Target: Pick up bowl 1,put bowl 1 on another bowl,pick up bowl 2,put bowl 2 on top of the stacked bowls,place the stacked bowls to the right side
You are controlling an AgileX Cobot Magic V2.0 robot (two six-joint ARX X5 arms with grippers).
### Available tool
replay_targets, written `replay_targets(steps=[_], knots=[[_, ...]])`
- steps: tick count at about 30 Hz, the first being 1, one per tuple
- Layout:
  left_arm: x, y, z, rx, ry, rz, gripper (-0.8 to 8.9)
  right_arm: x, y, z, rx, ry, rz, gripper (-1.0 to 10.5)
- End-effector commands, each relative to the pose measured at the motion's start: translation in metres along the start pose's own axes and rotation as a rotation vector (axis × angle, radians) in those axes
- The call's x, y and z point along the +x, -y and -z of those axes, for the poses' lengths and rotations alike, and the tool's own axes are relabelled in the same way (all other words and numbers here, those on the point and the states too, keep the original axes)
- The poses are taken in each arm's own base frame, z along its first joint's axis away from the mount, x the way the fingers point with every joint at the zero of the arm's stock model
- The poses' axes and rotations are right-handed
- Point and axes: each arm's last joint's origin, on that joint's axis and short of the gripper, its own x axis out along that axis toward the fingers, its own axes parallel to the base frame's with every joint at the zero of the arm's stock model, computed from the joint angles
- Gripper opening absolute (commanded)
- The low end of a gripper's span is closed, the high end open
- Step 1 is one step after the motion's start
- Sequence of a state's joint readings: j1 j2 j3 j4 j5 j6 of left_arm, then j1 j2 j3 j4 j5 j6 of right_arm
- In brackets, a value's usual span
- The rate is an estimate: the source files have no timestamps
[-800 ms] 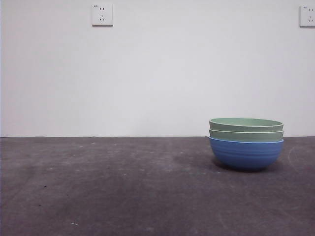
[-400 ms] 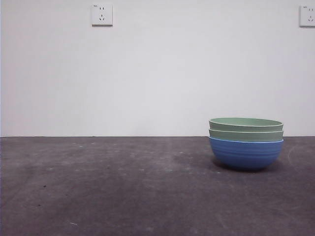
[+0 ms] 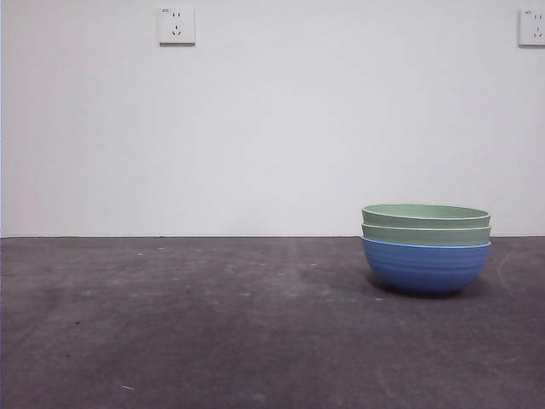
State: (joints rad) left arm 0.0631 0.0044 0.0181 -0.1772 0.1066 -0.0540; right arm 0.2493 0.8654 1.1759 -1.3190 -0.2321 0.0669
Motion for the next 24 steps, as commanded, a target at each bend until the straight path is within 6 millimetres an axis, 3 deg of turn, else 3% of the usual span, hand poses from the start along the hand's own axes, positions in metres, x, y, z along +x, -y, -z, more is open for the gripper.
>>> replay_targets(steps=[1,6,12,16,24], knots=[[0.001,-0.001,0.004,-0.011,-0.010,-0.005,-0.03,0.001,0.000,0.001,-0.004,-0.001,0.002,0.0],[0.001,-0.001,0.004,-0.011,-0.010,-0.005,-0.03,-0.005,0.002,-0.001,-0.090,0.093,0.040,0.0],[0.001,-0.001,0.004,-0.011,-0.010,-0.005,-0.03,-0.014,0.005,-0.001,-0.161,0.570,-0.018,0.0],[0.001,-0.001,0.004,-0.011,-0.010,-0.005,-0.03,0.009,0.016,0.020,-0.182,0.717,0.019,0.0],[0.001,-0.001,0.004,-0.011,-0.010,-0.005,-0.03,0.075,0.039,0.070,-0.217,0.928,0.076,0.0]])
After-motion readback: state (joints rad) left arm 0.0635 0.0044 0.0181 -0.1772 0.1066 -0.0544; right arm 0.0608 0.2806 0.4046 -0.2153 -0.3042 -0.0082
